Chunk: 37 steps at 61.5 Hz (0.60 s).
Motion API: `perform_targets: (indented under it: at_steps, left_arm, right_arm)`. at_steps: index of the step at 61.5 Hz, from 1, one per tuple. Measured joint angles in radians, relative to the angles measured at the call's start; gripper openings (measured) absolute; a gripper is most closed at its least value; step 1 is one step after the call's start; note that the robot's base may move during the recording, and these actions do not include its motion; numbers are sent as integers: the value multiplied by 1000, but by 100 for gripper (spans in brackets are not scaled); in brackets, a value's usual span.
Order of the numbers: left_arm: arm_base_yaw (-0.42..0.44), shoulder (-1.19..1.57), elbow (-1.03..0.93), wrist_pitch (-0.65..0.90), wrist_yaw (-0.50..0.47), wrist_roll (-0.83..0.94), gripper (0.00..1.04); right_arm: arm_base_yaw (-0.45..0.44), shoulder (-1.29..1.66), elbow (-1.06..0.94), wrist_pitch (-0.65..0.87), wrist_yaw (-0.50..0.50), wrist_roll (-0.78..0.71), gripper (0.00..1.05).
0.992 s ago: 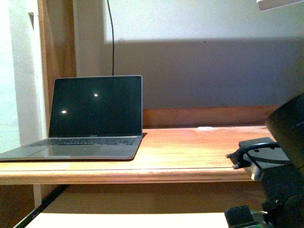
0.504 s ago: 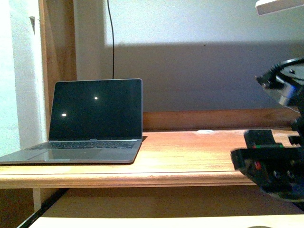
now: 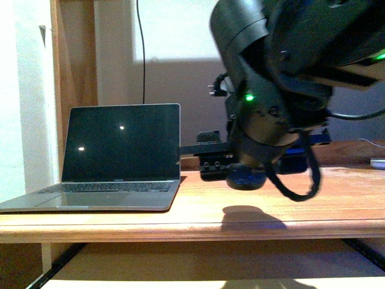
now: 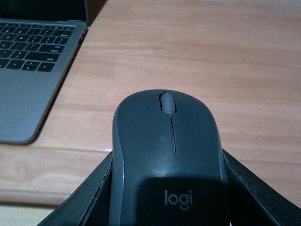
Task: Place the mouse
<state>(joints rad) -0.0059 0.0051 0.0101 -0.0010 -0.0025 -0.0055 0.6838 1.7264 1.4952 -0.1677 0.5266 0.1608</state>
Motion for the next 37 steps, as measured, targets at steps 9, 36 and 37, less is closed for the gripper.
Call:
perform_targets:
  at_steps: [9, 36, 37]
  left_arm:
    - [0, 0, 0, 0, 0, 0, 97]
    - [0, 0, 0, 0, 0, 0, 97]
    - [0, 0, 0, 0, 0, 0, 97]
  right_arm:
    - [26, 139, 162, -34, 57, -32, 56]
    - [39, 370, 415, -93, 137, -80, 56]
    - [38, 373, 418, -94, 138, -81, 56]
